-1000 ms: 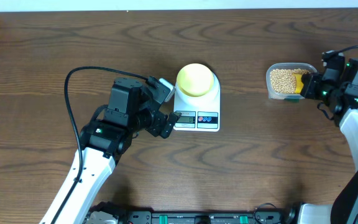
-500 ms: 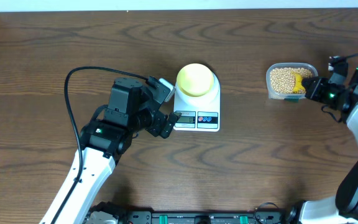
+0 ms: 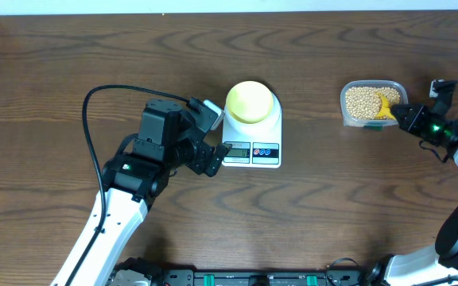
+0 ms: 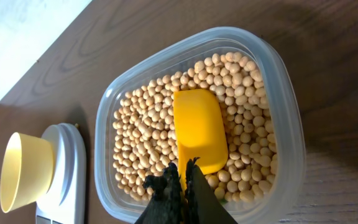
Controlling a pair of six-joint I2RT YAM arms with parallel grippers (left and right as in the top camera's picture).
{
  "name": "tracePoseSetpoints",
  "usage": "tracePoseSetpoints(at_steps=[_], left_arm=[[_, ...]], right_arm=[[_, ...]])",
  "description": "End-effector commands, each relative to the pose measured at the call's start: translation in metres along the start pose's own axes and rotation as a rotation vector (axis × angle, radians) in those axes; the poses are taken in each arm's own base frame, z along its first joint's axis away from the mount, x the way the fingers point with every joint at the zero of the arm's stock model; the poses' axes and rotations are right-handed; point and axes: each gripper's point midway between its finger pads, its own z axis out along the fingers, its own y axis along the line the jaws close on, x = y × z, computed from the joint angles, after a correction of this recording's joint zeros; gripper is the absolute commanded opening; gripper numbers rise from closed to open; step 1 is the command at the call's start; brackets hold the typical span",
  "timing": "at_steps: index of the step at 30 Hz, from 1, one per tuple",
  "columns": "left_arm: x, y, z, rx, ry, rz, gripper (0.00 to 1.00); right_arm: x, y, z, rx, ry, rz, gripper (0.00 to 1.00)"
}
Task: Scoop item into bowl and weigh 50g on scale
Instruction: 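Drag the scoop through the soybeans to fill it, right gripper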
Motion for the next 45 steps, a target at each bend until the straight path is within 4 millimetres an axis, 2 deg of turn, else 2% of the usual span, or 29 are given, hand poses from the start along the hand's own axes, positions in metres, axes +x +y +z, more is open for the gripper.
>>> tracePoseSetpoints(at_steps=[1,17,33,45], left_arm=[[-0.002,-0.001,-0.003,0.007,-0.013,-0.002,0.91],[-0.002,-0.001,-0.003,0.007,-0.013,-0.002,0.91],[-0.002,-0.001,-0.003,0.007,-0.013,-0.002,0.91],[-0.002,-0.001,-0.003,0.007,-0.013,-0.002,0.91]], right_arm=[[0.008,-0.007,0.001,-0.014,0.019,0.051,0.01],[-0.003,-0.002,-0.026,-0.179,-0.039,0.105,0.01],[-0.006,0.011,-0.032,-0.270,-0.047,0.101,0.01],[-0.018,0.010,-0.038,-0.293,-0.084,0.142,0.01]])
